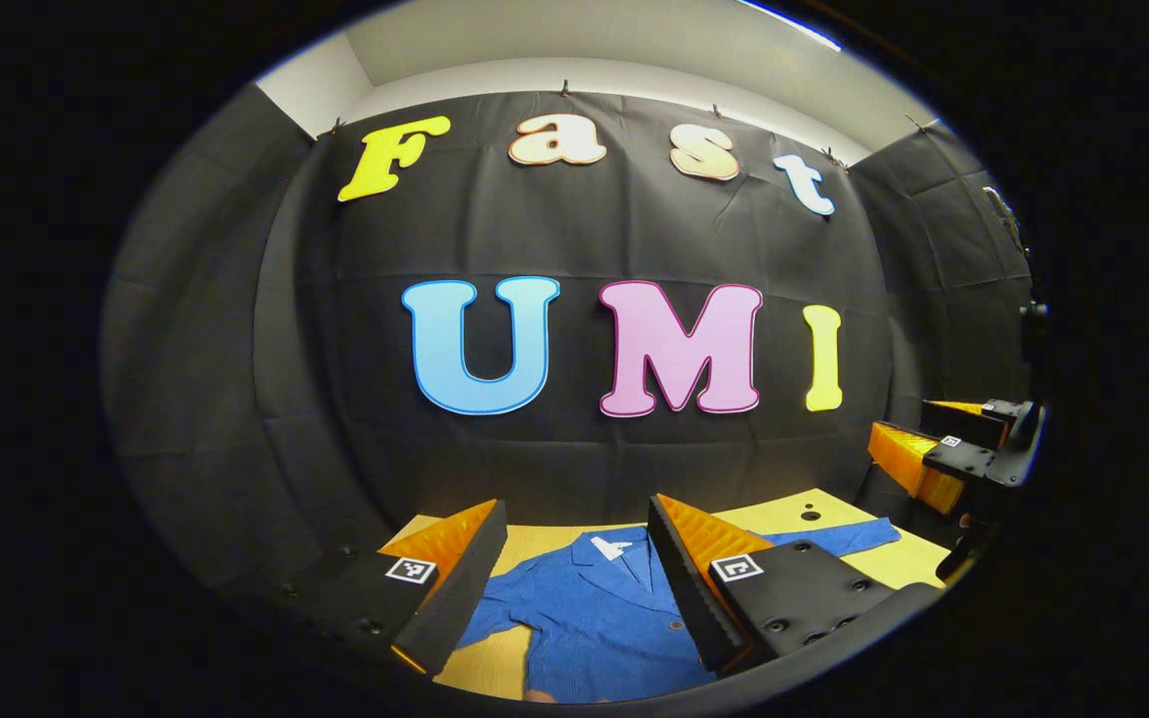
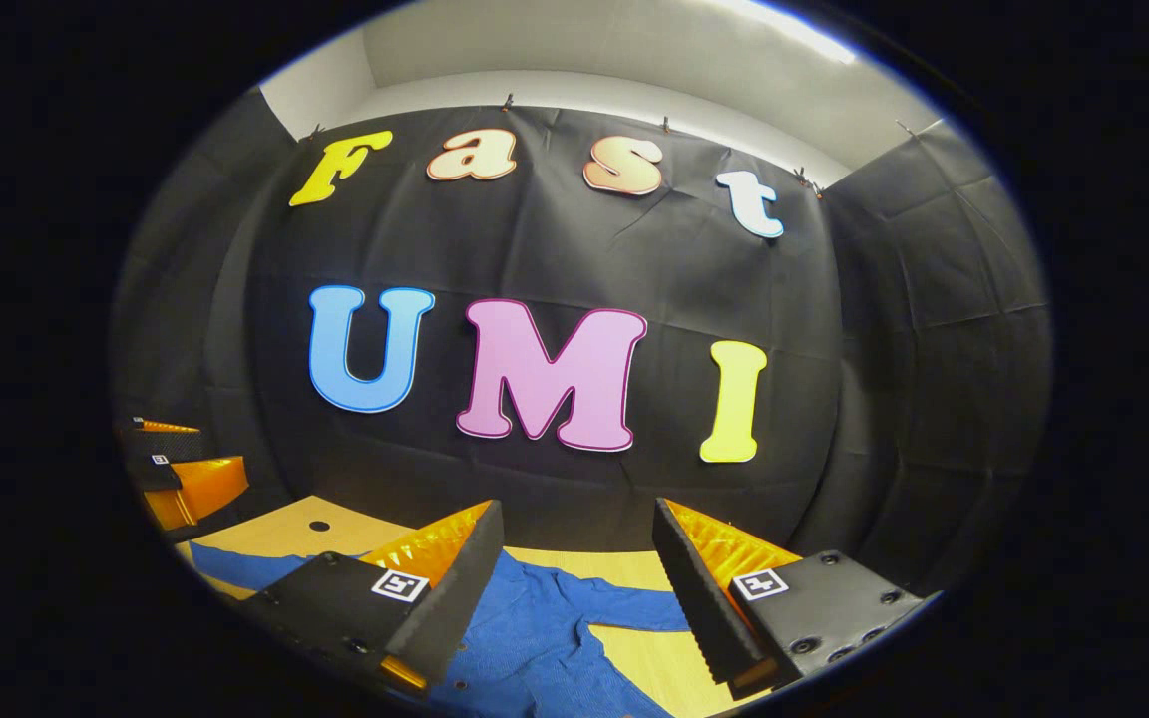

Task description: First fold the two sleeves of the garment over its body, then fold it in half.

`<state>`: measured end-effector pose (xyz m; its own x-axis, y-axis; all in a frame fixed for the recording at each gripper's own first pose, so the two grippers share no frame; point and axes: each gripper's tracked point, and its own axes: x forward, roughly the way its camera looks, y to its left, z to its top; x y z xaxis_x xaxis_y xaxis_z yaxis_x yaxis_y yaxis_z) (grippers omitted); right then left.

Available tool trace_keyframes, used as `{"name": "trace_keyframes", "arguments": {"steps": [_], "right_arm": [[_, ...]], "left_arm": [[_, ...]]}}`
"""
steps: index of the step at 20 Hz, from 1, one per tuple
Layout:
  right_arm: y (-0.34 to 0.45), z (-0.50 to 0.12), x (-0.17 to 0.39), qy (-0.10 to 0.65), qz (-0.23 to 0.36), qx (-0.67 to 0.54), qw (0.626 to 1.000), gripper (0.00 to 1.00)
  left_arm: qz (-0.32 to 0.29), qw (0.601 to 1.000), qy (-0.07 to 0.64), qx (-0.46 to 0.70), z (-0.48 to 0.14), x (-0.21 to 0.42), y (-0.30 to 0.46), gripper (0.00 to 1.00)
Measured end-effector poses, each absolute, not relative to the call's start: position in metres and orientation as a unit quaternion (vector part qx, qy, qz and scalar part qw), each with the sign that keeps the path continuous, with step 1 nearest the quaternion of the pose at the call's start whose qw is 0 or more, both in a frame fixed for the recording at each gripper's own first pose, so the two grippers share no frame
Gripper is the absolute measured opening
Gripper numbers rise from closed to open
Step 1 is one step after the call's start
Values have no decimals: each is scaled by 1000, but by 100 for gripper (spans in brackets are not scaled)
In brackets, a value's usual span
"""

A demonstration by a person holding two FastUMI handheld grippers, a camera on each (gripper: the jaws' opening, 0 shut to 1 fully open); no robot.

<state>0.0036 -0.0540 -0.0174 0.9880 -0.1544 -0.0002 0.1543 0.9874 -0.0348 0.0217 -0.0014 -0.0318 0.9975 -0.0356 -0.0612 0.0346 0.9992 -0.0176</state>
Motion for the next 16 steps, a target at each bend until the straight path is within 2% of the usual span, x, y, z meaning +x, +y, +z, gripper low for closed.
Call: {"name": "trace_keyframes", "arguments": {"steps": [2,3,8,9,16], "right_arm": [[-57,-26,8,12,-79,-13,997,95],[-59,-32,12,23,-79,-12,997,92],[-84,-53,31,42,-85,-25,995,92],[-92,-59,37,51,-89,-28,994,95],[-184,-119,63,115,-139,-44,983,97]], "left_arm": [[-19,999,34,-8,-34,23,-4,82],[-20,999,35,-7,-33,24,-6,82],[-17,999,40,-2,-36,26,-14,82],[-15,999,43,0,-38,28,-15,82],[4,998,68,10,-51,40,-32,82]]}}
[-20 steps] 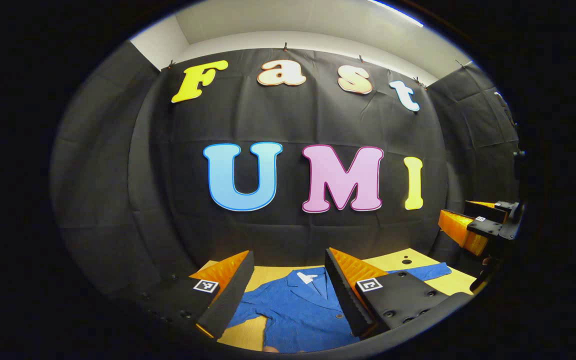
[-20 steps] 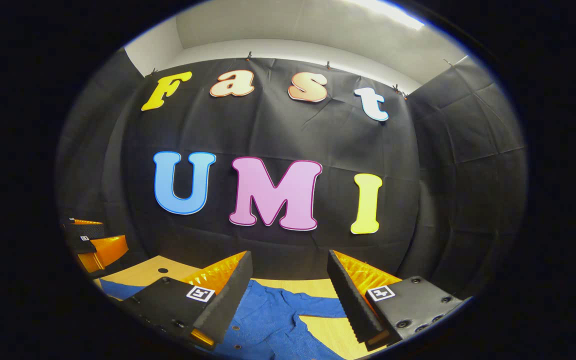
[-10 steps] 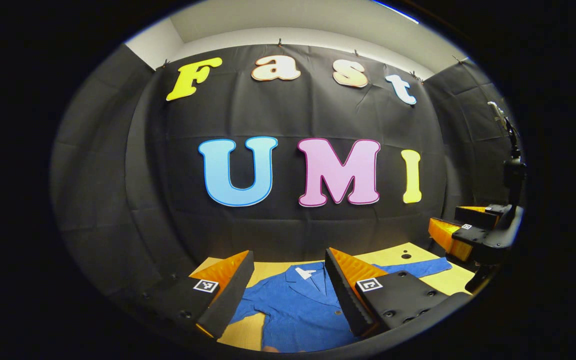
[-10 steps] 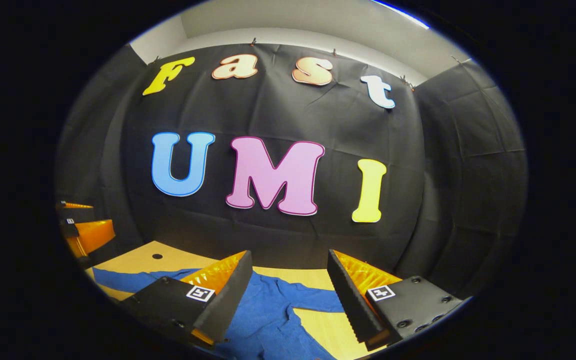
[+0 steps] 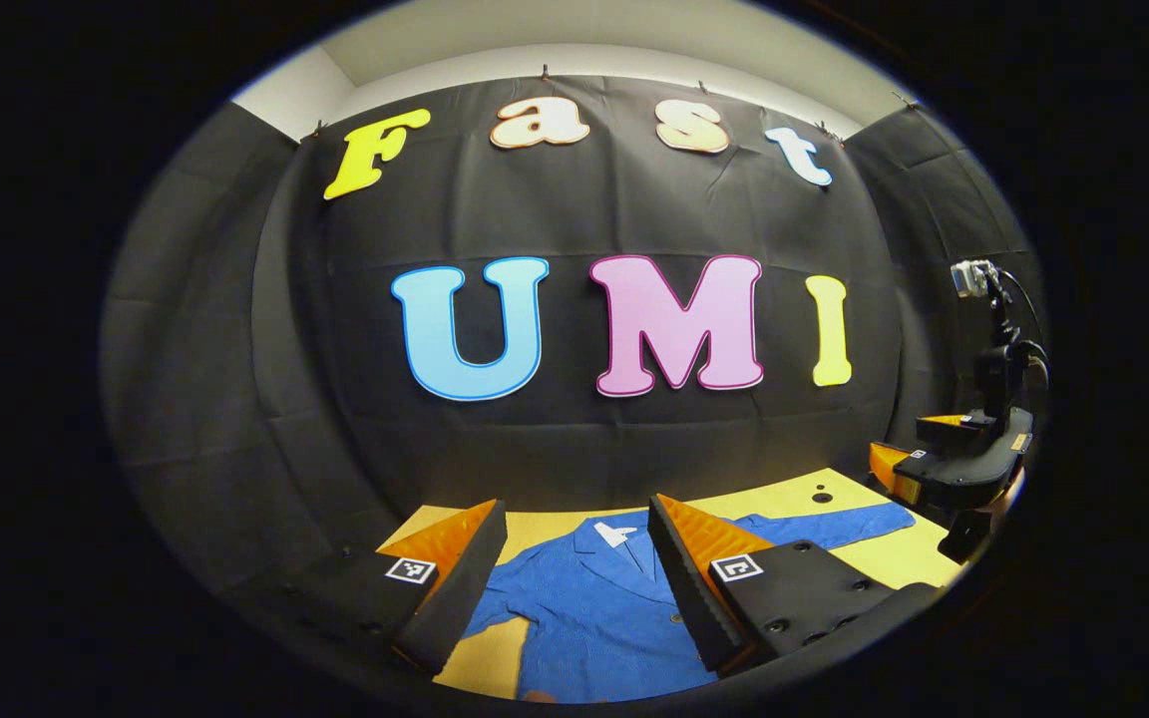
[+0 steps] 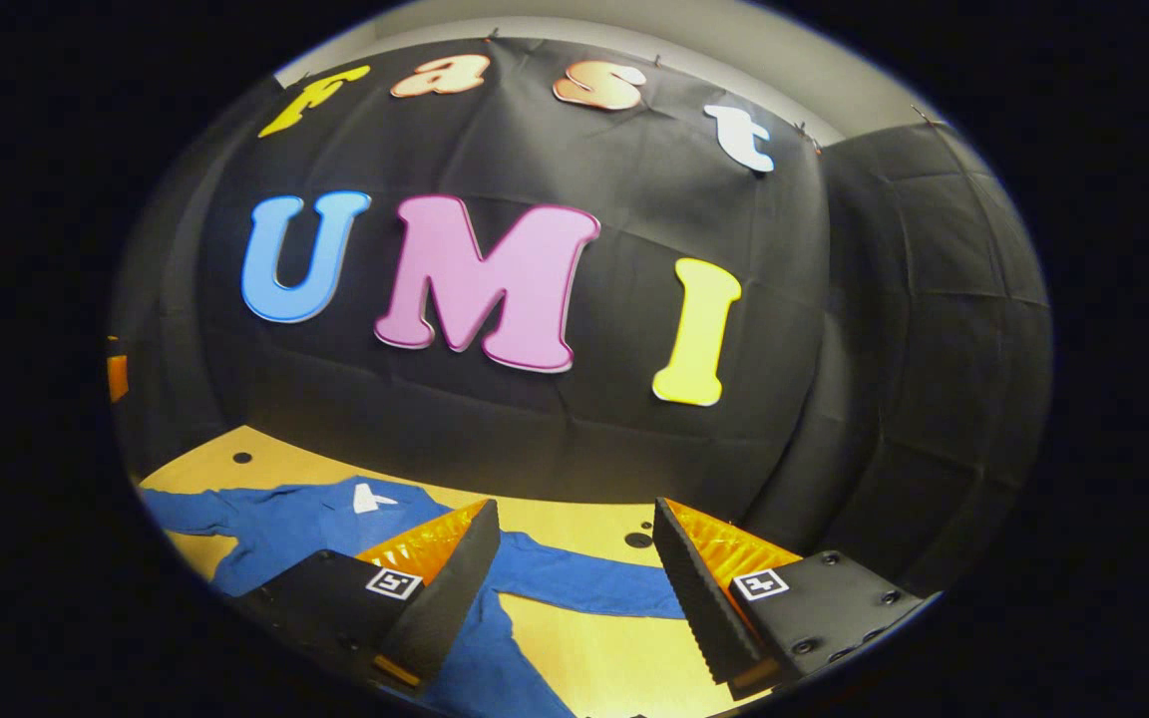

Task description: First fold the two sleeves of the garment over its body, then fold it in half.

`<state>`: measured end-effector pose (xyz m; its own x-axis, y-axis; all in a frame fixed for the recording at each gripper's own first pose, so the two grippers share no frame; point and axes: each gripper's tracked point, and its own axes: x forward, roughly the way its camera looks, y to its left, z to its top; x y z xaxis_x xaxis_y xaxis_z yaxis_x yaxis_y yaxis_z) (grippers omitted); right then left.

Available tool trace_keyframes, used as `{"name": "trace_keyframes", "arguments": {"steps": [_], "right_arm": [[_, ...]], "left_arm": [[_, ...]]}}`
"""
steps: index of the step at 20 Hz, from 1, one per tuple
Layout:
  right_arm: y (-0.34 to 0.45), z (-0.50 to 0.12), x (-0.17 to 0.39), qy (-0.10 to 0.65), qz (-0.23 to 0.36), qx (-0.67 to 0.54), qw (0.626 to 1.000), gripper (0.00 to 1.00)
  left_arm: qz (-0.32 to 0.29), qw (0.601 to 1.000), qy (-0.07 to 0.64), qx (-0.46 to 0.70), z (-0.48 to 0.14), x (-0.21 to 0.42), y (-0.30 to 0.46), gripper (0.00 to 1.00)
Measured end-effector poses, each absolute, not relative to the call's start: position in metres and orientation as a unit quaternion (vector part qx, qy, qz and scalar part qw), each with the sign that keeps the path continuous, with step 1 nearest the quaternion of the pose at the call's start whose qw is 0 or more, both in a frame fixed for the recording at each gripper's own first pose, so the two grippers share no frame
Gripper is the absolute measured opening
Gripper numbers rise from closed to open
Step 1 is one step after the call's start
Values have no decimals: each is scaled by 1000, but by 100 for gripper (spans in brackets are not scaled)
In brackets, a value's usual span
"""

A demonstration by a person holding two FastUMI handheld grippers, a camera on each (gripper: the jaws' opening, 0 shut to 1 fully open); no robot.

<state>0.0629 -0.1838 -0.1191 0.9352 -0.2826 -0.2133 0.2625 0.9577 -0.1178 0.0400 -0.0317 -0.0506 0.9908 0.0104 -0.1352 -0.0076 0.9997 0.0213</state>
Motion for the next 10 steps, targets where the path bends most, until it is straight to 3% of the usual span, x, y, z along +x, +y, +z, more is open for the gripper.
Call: {"name": "trace_keyframes", "arguments": {"steps": [6,10], "right_arm": [[-271,-184,88,171,-186,-50,966,97],[-332,-253,100,246,-236,-23,940,97]], "left_arm": [[10,996,91,21,-56,58,-62,82],[-1,994,106,32,-59,63,-83,82]]}}
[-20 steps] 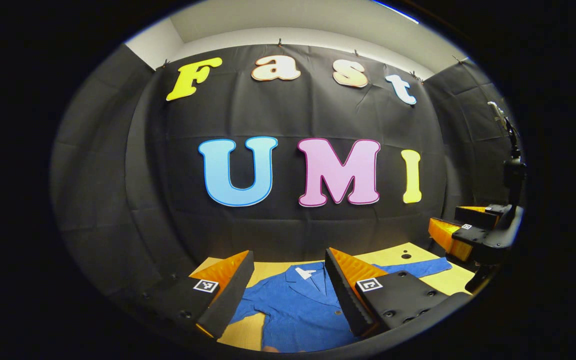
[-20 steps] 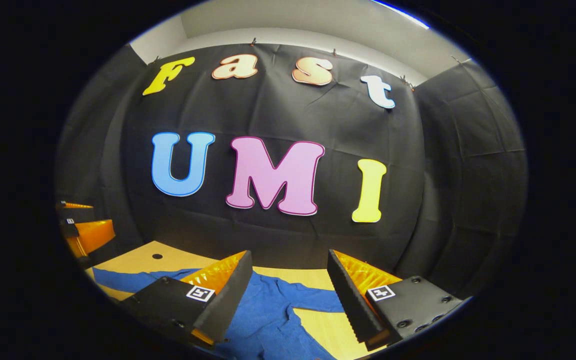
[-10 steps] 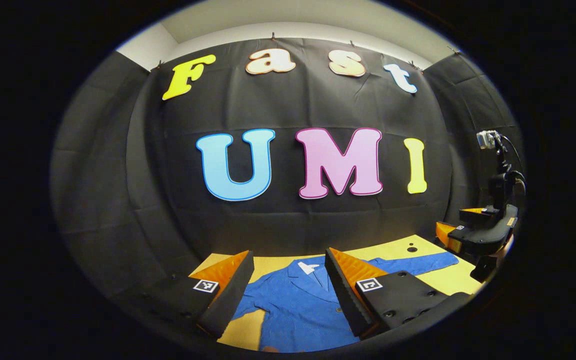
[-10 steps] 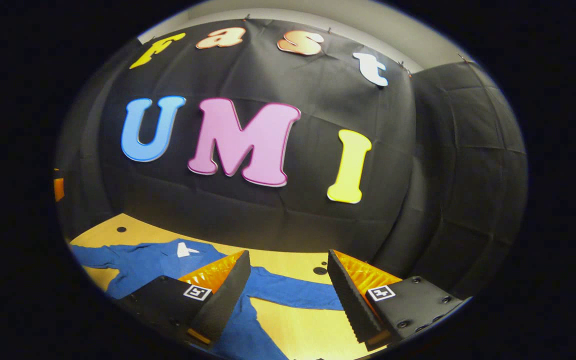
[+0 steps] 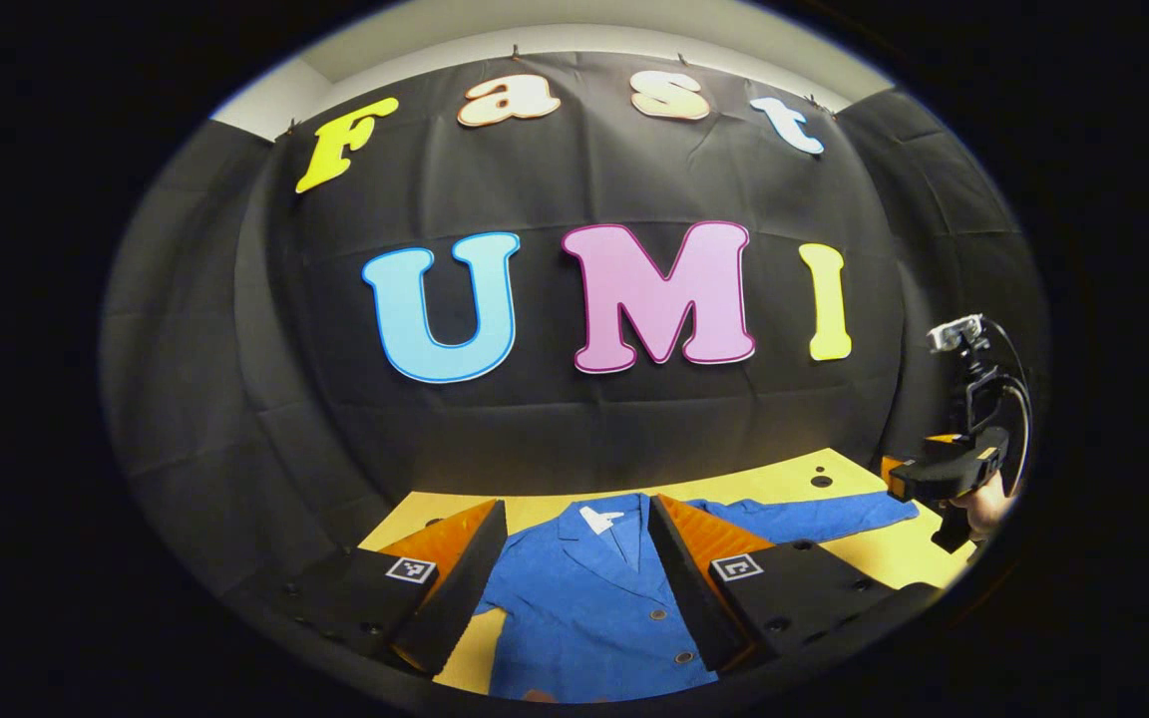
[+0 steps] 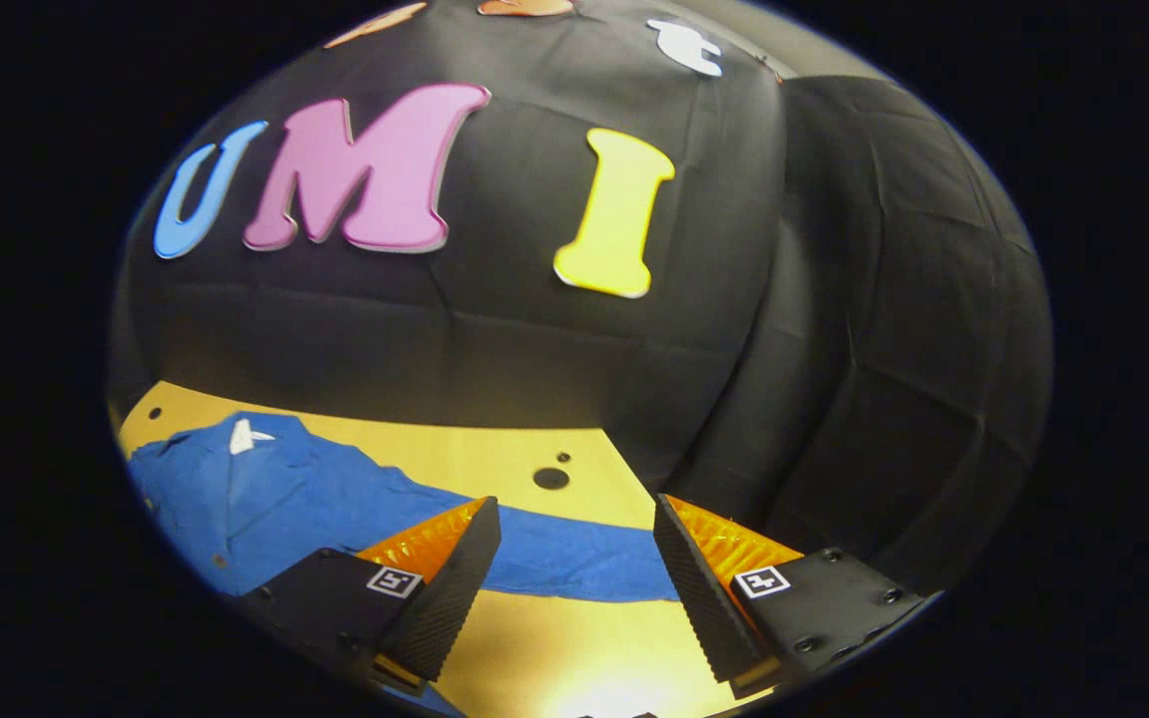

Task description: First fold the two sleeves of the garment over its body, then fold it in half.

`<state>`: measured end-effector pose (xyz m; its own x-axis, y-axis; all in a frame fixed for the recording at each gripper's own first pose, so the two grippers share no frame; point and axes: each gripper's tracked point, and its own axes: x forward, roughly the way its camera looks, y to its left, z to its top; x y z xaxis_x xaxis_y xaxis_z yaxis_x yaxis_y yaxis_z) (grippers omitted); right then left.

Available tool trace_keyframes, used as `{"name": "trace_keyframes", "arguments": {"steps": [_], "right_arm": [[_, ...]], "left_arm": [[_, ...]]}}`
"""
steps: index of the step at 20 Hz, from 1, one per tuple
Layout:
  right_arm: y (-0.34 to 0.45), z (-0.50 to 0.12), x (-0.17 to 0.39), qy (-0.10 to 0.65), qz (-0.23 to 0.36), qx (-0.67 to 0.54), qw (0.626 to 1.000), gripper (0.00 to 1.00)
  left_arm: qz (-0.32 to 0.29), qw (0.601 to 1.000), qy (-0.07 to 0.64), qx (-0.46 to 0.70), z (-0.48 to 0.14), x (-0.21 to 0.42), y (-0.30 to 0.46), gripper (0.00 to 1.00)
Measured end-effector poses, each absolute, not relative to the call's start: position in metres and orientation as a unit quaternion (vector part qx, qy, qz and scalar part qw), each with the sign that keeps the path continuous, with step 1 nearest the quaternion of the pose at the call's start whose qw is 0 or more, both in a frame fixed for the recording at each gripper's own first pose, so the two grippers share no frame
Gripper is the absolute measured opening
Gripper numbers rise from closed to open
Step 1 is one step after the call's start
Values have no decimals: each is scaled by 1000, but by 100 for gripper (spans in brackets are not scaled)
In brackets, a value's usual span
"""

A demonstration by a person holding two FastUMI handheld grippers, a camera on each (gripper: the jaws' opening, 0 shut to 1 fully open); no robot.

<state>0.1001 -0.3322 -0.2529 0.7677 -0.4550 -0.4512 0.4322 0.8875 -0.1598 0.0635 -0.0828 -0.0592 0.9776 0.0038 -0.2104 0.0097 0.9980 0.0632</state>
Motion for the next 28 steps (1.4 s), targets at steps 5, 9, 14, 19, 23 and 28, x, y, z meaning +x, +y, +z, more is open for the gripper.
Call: {"name": "trace_keyframes", "arguments": {"steps": [5,9,14,19,23,28], "right_arm": [[-401,-340,98,334,-285,19,898,96],[-446,-371,99,356,-319,28,878,98],[-461,-412,86,408,-321,117,847,98],[-456,-434,67,454,-330,181,807,99],[-460,-434,73,440,-339,186,811,92],[-449,-433,83,440,-324,212,810,29]], "left_arm": [[-27,990,141,18,-78,64,-113,82],[-35,987,154,10,-85,67,-127,83],[-50,986,158,25,-88,77,-140,83],[-54,986,160,1,-82,81,-152,83],[-57,976,193,-80,-92,83,-167,83],[-21,968,213,-129,-106,80,-150,82]]}}
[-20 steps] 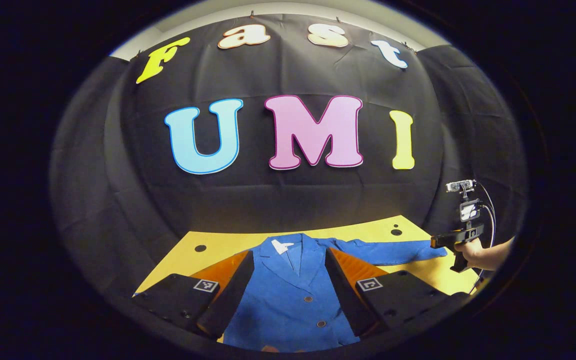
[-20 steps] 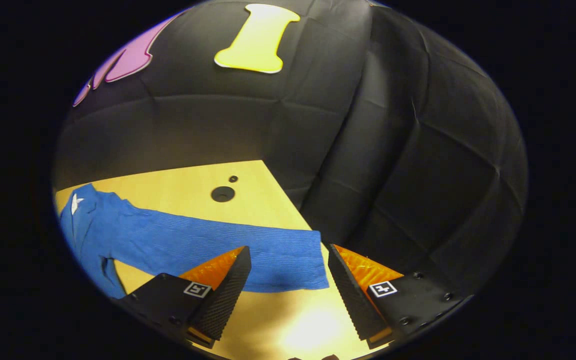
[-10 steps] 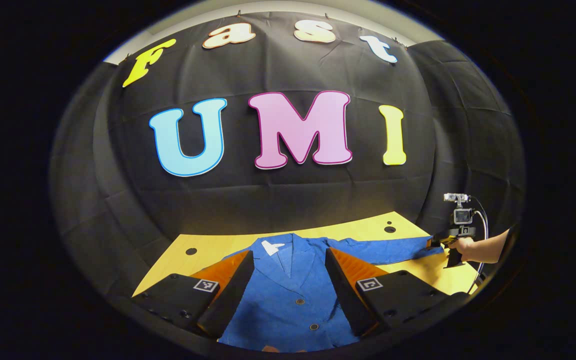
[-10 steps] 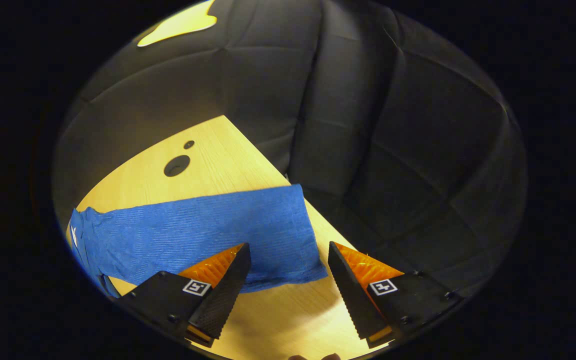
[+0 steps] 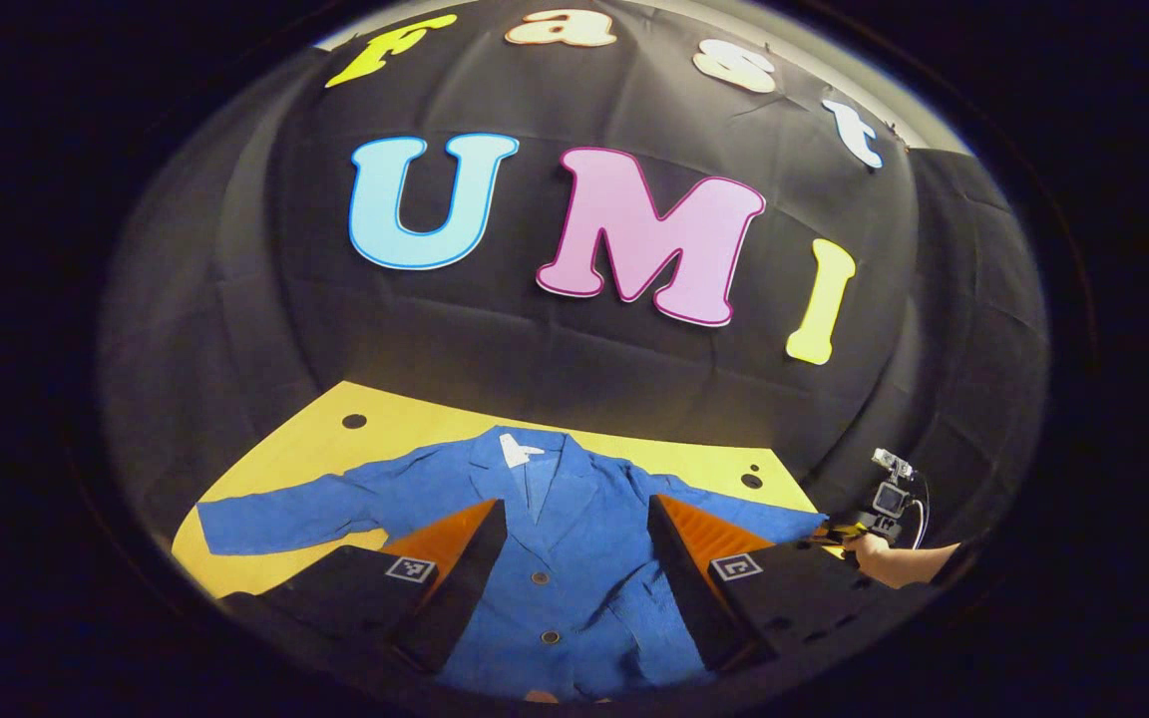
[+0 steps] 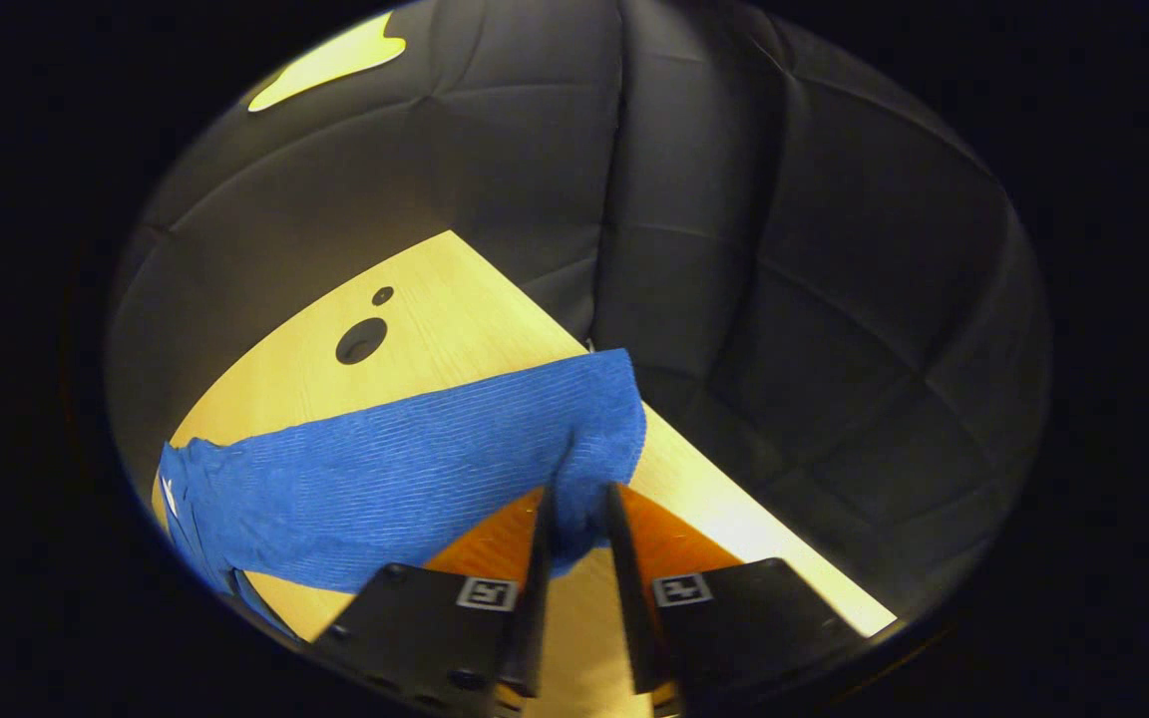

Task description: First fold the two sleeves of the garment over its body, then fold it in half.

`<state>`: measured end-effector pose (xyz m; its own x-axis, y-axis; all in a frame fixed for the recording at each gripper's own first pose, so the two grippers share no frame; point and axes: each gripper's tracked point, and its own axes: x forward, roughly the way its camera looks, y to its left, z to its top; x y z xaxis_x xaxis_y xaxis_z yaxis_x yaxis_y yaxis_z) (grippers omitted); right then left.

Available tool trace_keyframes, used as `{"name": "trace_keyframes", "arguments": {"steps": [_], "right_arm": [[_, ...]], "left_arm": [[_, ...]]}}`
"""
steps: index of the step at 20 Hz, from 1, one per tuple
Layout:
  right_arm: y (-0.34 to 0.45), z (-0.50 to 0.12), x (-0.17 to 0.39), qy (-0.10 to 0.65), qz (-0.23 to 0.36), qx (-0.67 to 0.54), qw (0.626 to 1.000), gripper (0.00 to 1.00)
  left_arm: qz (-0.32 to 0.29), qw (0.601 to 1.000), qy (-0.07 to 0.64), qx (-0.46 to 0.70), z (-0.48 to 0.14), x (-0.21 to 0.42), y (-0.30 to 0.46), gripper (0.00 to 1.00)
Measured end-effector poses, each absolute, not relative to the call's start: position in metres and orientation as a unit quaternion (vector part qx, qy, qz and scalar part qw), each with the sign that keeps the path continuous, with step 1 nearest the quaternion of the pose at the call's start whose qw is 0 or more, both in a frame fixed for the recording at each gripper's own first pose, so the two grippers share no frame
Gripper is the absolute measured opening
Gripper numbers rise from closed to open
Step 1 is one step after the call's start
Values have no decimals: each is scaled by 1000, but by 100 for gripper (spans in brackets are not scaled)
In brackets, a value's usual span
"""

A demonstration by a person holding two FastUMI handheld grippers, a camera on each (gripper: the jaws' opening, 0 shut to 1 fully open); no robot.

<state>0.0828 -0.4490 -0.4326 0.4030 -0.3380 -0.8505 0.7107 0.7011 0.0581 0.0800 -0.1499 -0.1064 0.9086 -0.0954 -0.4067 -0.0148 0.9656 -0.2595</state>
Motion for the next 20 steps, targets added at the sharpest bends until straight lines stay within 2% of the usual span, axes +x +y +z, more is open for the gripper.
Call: {"name": "trace_keyframes", "arguments": {"steps": [2,3,4,6,7,8,15,16,20], "right_arm": [[-440,-431,88,439,-314,234,809,17],[-439,-432,85,442,-311,240,806,16],[-436,-434,85,442,-307,247,806,4],[-430,-436,88,444,-300,251,807,1],[-431,-436,86,445,-303,238,808,1],[-432,-432,88,441,-308,222,813,1],[-407,-354,109,365,-318,210,850,1],[-399,-345,113,362,-318,212,850,1],[-360,-307,129,345,-297,184,871,1]], "left_arm": [[-11,964,223,-145,-115,76,-143,82],[-6,963,226,-148,-116,73,-138,82],[2,962,230,-149,-117,69,-133,82],[-3,966,214,-144,-110,72,-128,82],[-1,969,207,-133,-106,72,-123,80],[-1,972,199,-121,-104,72,-118,82],[-27,983,154,-96,-84,59,-94,79],[-27,984,148,-92,-82,57,-88,81],[-30,985,126,-110,-66,47,-65,81]]}}
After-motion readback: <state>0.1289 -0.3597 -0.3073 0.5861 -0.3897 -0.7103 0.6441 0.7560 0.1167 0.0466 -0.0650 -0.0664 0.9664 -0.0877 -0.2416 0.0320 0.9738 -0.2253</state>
